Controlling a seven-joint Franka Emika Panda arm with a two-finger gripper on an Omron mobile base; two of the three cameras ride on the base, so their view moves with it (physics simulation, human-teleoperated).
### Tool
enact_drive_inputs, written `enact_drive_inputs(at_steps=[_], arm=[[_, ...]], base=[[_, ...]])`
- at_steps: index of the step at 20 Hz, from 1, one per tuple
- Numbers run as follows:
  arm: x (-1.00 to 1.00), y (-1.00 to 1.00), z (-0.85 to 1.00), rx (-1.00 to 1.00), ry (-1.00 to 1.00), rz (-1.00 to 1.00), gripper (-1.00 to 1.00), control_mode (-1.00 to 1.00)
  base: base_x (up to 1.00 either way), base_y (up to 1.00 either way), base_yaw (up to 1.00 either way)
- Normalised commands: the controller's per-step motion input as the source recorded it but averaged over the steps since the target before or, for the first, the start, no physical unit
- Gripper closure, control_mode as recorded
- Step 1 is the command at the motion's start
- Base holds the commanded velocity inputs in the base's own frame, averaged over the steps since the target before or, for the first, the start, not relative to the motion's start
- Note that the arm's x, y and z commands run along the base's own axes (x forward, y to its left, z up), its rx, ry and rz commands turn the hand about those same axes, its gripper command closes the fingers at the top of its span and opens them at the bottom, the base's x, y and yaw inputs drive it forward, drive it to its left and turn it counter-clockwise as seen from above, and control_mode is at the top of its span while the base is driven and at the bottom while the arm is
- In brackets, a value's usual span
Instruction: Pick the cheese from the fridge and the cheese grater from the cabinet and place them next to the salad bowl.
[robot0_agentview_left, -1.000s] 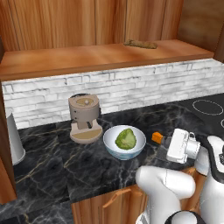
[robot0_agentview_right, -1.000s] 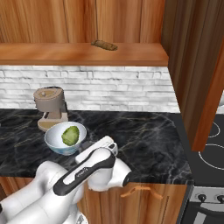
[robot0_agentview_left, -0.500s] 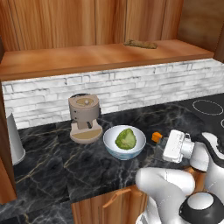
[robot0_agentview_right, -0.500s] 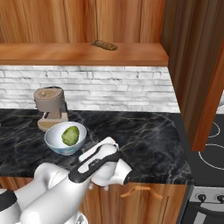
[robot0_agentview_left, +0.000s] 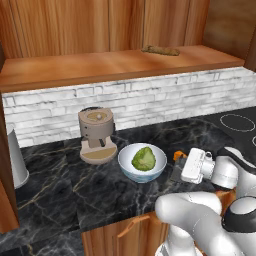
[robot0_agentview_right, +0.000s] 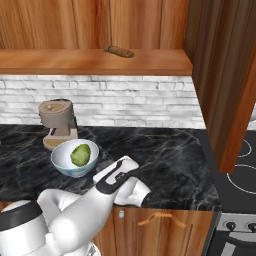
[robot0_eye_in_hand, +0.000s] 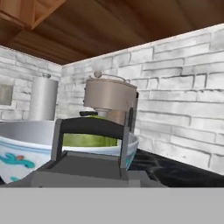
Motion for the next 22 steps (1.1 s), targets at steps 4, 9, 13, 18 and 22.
enact_drive_inputs(at_steps=[4, 9, 13, 18, 22], arm=[[0.14, 0.0, -0.27, 0.0, 0.0, 0.0, 1.0, -1.0], [-0.02, 0.16, -0.36, 0.0, -0.02, 0.0, -1.0, -1.0], [-0.1, 0.19, -0.2, 0.0, -0.05, 0.0, -1.0, -1.0], [-0.07, 0.2, -0.05, 0.0, -0.02, 0.0, -1.0, -1.0], [-0.12, 0.28, 0.02, 0.0, 0.0, 0.0, -1.0, -1.0]], base=[[0.0, 0.0, 0.0], [0.0, 0.0, 0.0], [0.0, 0.0, 0.0], [0.0, 0.0, 0.0], [0.0, 0.0, 0.0]])
